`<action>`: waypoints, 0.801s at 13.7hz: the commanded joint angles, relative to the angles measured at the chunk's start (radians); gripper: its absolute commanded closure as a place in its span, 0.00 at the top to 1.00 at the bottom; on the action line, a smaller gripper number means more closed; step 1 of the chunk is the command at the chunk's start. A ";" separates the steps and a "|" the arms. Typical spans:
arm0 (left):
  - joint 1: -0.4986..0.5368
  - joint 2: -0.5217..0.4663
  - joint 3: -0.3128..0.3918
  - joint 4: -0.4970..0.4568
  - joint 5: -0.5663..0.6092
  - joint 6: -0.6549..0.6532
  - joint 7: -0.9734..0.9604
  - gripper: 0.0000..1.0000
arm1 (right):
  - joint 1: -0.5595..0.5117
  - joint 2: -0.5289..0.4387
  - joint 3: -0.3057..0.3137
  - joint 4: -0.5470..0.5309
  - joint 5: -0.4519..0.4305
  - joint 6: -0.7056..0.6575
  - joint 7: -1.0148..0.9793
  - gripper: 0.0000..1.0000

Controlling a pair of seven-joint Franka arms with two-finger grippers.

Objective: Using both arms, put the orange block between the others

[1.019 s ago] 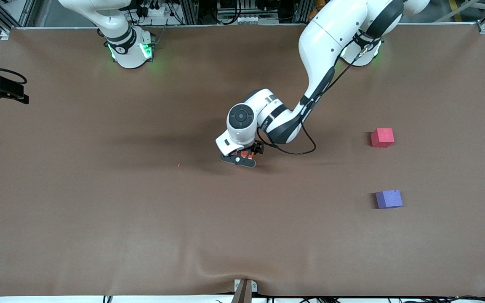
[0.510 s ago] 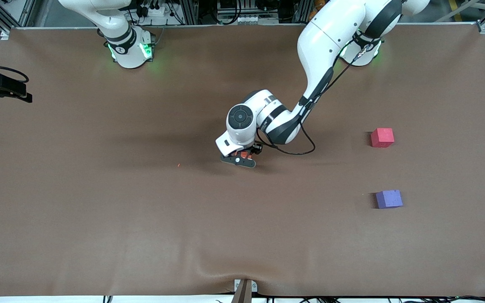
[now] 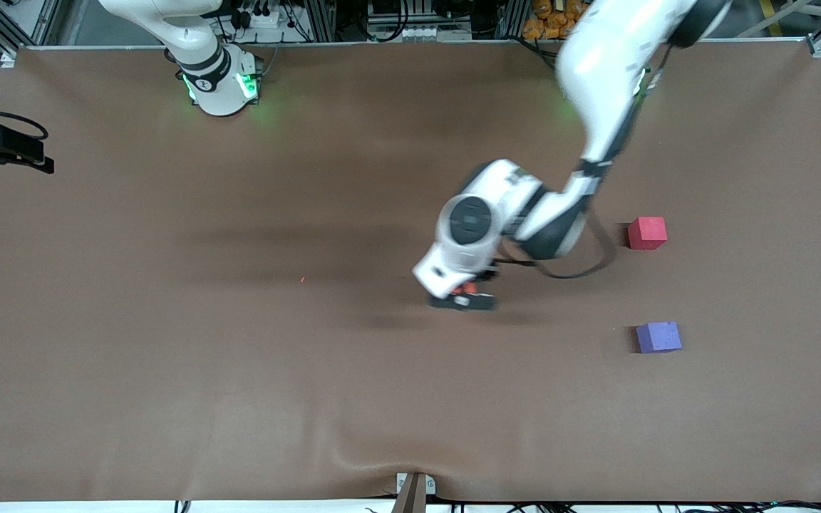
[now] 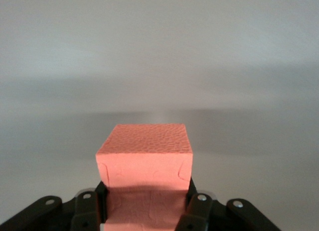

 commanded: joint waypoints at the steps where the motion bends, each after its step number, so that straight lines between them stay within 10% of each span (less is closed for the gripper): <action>1: 0.134 -0.189 -0.017 -0.231 0.024 -0.017 0.044 0.00 | -0.006 -0.011 0.004 0.004 0.016 -0.012 0.002 1.00; 11: 0.601 -0.258 -0.020 -0.552 0.024 0.265 0.572 0.00 | 0.007 -0.012 0.012 0.005 0.020 -0.012 0.005 1.00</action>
